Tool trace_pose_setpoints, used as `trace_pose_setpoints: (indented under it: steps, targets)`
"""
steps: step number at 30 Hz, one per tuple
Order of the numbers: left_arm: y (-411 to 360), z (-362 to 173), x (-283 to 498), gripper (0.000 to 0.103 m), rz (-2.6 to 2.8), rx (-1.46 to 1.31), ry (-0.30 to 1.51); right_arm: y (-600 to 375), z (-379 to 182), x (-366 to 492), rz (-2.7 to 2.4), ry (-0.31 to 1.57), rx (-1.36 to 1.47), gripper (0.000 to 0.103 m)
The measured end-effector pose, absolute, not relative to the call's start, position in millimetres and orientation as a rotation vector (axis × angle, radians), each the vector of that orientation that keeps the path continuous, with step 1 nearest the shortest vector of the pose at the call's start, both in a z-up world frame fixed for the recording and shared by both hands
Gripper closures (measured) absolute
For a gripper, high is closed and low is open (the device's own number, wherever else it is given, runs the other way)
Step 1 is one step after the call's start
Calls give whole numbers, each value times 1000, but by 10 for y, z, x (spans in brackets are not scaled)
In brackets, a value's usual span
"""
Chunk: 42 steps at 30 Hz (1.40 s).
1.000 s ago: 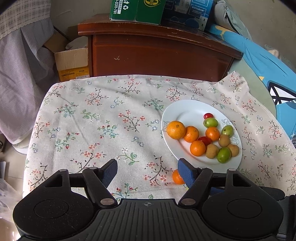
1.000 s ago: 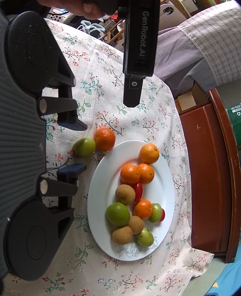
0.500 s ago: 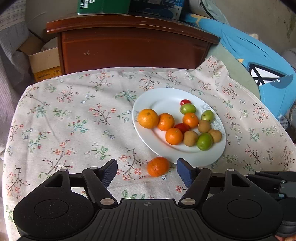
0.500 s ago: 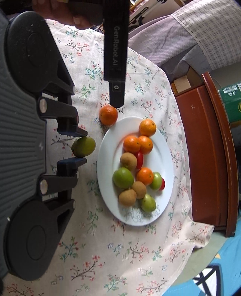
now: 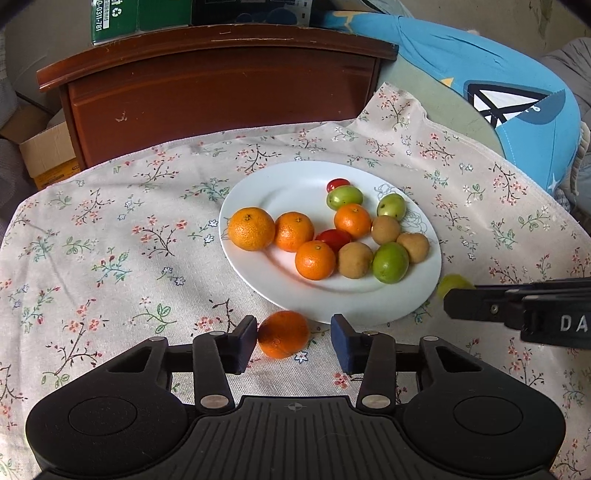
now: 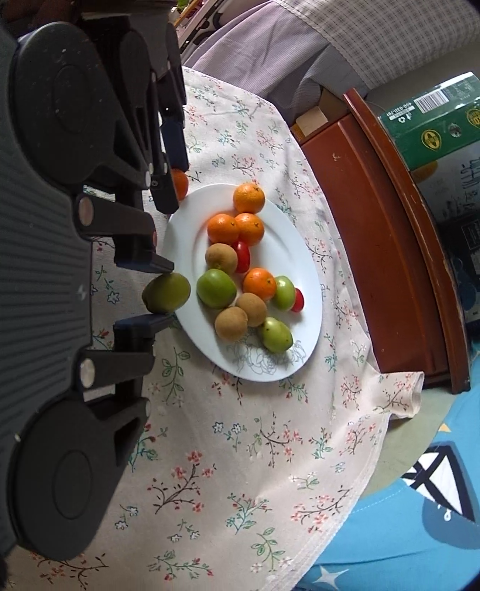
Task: Organize fruits
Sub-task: 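Grasp the green plum with the right tool while the left tool grasps the mandarin, then carry the green plum and mandarin over the plate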
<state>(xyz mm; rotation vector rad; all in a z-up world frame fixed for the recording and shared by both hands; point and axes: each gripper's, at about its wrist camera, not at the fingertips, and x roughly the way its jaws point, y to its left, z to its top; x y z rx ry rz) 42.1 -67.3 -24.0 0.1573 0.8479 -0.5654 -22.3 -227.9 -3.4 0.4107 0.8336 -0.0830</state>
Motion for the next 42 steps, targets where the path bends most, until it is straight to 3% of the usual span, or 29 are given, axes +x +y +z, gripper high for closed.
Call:
trace_pose_setpoints:
  steps: [2,10,21,42]
  targets:
    - [-662,-267,440,74,-556,157,857,-2327,-4,-209,-83,830,438,79]
    - [-664,-238,435,75,-555,151,856,-2414,149,-113,-52,808,427,79]
    - [-679,233,647,75,-622,-4,729,-2636,306,207,21,719,459,79]
    - [-794,3,1190,74,-538,-49,740,-2584,-43,813,56,735,623,77]
